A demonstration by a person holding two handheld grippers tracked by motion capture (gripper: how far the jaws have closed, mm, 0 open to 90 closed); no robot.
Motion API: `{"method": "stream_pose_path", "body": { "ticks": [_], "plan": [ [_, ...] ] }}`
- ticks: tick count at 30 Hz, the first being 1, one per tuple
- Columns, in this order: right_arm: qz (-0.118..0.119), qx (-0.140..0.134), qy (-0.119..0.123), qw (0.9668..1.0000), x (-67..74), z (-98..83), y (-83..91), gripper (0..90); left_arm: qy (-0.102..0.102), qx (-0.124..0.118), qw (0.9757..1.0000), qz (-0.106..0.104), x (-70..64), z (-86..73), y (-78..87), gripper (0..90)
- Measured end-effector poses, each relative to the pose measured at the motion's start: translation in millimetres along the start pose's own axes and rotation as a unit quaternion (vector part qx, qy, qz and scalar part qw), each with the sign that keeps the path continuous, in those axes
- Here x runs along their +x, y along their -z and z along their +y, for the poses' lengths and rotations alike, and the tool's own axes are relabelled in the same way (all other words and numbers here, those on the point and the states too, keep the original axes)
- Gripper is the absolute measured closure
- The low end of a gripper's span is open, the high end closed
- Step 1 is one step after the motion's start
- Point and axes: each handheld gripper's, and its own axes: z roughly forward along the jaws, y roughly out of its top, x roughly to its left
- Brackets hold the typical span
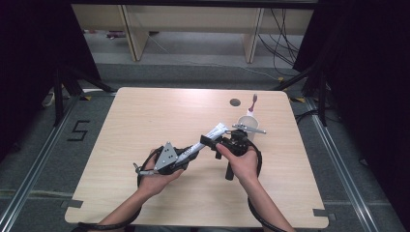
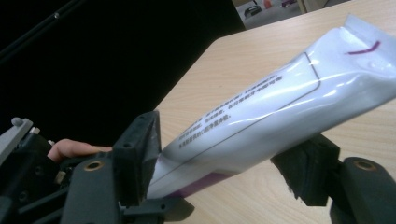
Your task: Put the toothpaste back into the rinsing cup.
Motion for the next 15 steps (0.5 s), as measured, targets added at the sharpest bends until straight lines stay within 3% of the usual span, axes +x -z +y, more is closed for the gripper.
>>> {"method": "stream_pose_path", "body": {
  "ticks": [1,2,5,6,7,11,15],
  "plan": [
    [0.001,-0.004,0.01,0.9999,-1.1,0.9,0.1,39.9,-0.003,0.003,1.0,0.0,-0.1,0.2,-0.2,72.1],
    [0.006,-0.008,0.012,0.9999,-1.3,1.4,-0.3,42.8,0.001,-0.003,1.0,-0.003,-1.0,-0.3,-1.8,72.0],
    [0.005,-0.013,0.008,0.9999,1.0,3.1,1.1,49.2,-0.004,0.007,1.0,0.0,-1.8,0.1,-1.3,71.9],
    [0.013,-0.022,0.017,0.9995,0.5,3.7,0.2,51.4,-0.004,0.007,1.0,0.0,-1.8,0.1,-1.3,71.9],
    [0.016,-0.022,0.006,0.9996,3.0,3.9,1.2,53.4,-0.005,0.01,0.9999,0.0,-1.4,-0.1,-1.7,71.9],
    [0.025,-0.028,0.008,0.9993,7.5,6.0,3.1,63.2,-0.005,0.016,0.9998,-0.004,-3.6,-0.2,-4.6,71.0],
    [0.025,-0.027,0.053,0.9979,15.0,7.8,3.9,72.8,-0.005,0.029,0.9995,-0.014,-4.6,0.8,-7.9,67.4]
  ]
}}
